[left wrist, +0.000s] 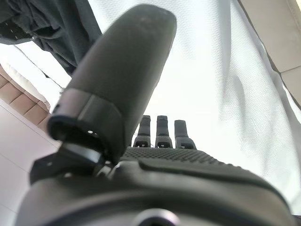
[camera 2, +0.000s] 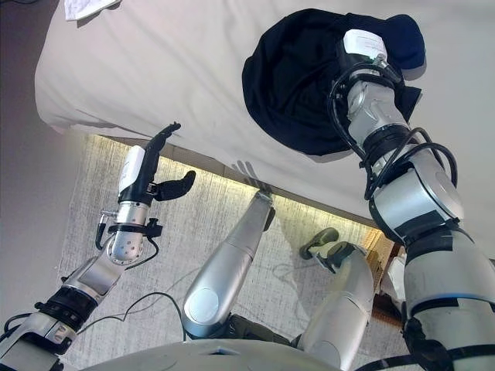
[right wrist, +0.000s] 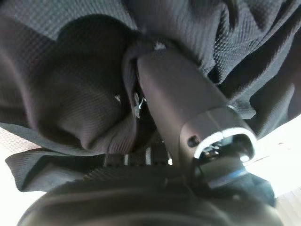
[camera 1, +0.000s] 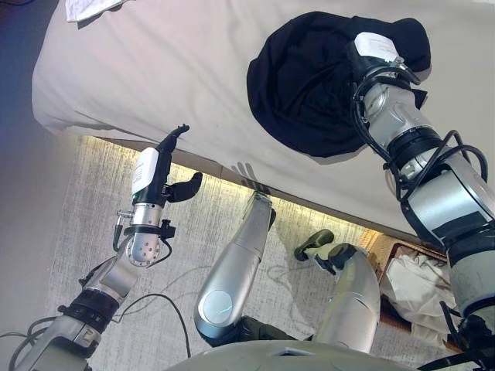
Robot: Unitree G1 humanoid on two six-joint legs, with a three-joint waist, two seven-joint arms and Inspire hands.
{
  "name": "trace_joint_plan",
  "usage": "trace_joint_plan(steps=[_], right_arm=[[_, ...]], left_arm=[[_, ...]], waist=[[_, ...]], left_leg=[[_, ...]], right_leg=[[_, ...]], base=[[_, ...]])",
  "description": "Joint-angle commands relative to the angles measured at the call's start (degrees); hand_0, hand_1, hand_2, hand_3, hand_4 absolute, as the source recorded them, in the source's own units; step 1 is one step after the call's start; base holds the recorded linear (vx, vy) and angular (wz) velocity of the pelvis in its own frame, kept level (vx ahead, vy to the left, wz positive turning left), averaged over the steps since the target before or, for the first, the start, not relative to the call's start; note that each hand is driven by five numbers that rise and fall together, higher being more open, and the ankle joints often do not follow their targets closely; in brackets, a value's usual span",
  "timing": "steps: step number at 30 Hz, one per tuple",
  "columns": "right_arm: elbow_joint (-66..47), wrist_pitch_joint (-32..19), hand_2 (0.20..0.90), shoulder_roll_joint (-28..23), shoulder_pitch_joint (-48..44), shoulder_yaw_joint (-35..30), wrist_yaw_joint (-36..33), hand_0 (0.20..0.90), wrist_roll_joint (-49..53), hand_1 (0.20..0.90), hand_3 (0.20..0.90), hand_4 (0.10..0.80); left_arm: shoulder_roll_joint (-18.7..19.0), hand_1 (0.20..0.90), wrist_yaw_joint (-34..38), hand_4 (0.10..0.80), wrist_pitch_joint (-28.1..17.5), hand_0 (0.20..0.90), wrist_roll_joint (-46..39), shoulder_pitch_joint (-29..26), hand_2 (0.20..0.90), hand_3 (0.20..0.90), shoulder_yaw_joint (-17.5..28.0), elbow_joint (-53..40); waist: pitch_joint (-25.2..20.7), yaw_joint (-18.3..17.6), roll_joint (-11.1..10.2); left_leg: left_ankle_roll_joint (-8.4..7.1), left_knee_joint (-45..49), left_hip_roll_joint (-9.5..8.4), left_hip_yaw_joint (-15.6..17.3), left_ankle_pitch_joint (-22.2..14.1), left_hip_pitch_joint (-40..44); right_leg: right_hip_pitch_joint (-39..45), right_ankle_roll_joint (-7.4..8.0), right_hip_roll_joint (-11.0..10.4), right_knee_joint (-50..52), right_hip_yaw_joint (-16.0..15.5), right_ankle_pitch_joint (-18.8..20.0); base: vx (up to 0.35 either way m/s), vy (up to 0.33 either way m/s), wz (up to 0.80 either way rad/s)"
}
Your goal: Pick up the clothes from the bed and place them into the basket
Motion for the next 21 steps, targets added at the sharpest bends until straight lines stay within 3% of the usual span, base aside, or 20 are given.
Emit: trace_joint_plan(steps=[1,10,11,16,21], right_arm=[[-0.1,-1.8,0.300,-1.0,-1.4,2.6,-0.2,0.300,1.2,0.300,0.200,0.100],[-0.1,-1.4,0.300,-1.7,0.2,0.3,1.3,0.300,3.3,0.300,0.200,0.100],[-0.3,-1.2,0.300,-2.4,0.2,0.1,1.0,0.300,4.0,0.300,0.200,0.100],[-2.3,-2.0,0.300,-4.9,0.8,-1.0,-0.9,0.300,6.4,0.300,0.200,0.100],[-8.1,-4.1,0.300,-9.6,4.2,-3.9,-2.5,0.300,9.6,0.300,0.200,0.100]], left_arm=[[1.4,0.900,3.0,0.800,-2.4,0.900,-0.7,-0.7,0.900,0.900,2.0,-4.6],[1.2,0.900,1.2,0.800,-2.4,0.900,-0.7,-1.6,0.900,0.900,2.6,-2.2],[1.2,0.900,1.0,0.800,-2.5,0.900,-0.7,-1.9,0.900,0.900,2.8,-1.9],[1.1,0.900,1.1,0.800,-1.9,0.900,-0.3,-2.8,0.900,0.900,3.3,-0.3],[1.0,0.900,0.9,0.800,0.2,0.900,0.2,-2.2,0.900,0.900,3.4,1.5]], waist=[[-2.6,0.6,2.8],[-2.6,-1.2,1.6],[-2.6,-1.6,1.6],[-2.7,-4.0,0.3],[-7.0,-7.7,-2.2]], left_leg=[[7.18,3.9,-2.74,6.4,-9.0,5.5],[5.86,-6.8,-0.50,6.2,-5.9,17.5],[5.91,-9.0,0.02,6.3,-3.6,18.3],[5.41,-14.6,1.53,7.3,-2.2,25.3],[4.88,-19.8,3.13,9.9,-1.8,31.0]], right_leg=[[5.0,-0.42,6.8,-4.8,-0.8,6.1],[15.9,0.99,7.4,-15.5,0.4,9.5],[16.7,0.44,7.6,-17.9,-0.3,11.6],[22.9,1.15,9.2,-25.9,1.7,14.2],[28.1,2.19,11.7,-34.5,4.2,16.8]], base=[[0.058,-0.001,-0.03],[0.032,-0.008,-0.13],[-0.055,-0.005,-0.20],[-0.009,-0.018,-0.26],[0.066,-0.003,-0.33]])
